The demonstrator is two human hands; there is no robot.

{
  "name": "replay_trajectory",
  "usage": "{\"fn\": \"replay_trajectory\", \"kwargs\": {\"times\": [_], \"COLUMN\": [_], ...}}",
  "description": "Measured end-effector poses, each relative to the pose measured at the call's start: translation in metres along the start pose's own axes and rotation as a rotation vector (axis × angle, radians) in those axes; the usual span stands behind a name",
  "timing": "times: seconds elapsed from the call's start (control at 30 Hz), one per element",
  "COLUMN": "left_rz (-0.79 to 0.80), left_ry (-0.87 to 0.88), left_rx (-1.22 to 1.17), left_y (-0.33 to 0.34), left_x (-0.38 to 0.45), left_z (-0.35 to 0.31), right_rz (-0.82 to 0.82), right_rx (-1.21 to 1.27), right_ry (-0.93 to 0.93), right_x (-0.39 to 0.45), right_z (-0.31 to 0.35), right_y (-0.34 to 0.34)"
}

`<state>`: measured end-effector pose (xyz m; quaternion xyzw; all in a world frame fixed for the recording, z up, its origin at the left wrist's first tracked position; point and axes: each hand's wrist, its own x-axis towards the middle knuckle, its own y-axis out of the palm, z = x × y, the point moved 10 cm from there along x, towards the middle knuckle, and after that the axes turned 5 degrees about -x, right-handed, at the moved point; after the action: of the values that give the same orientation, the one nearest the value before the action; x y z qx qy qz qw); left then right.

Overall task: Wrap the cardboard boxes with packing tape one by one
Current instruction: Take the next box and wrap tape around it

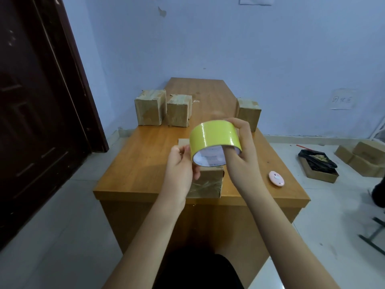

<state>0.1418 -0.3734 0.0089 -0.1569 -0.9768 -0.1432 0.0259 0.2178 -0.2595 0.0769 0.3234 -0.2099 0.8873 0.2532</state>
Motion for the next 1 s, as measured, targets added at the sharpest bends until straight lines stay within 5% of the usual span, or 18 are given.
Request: {"fn": "replay_trajectory", "kwargs": {"times": [0.2,0.47,0.73,0.9,1.0], "left_rz": [-0.122,-0.021,0.025,0.214,0.163], "left_ry": [0.132,0.183,0.155,0.01,0.01], "left_rx": [0.159,0.392,0.337,0.063,0.144], "left_y": [-0.028,-0.031,-0.037,-0.031,-0.032], "left_x": [0.014,0.03,0.037,0.035,0.037], "left_z": [-0.017,-0.017,-0.017,-0.011,-0.007], "right_rz": [0.105,0.163,0.182,0.126,0.066], "right_rx": [-0.069,-0.184,-0.185,-0.252,-0.21], "right_ry": [0.069,0.068,0.077,0.013,0.067], "right_x": [0.002,0.02,0.022,0.024,0.026], "right_z": [-0.02,-0.02,-0.017,-0.008,-0.017], "right_y": [0.025,0.026,0.027,0.02,0.017]}}
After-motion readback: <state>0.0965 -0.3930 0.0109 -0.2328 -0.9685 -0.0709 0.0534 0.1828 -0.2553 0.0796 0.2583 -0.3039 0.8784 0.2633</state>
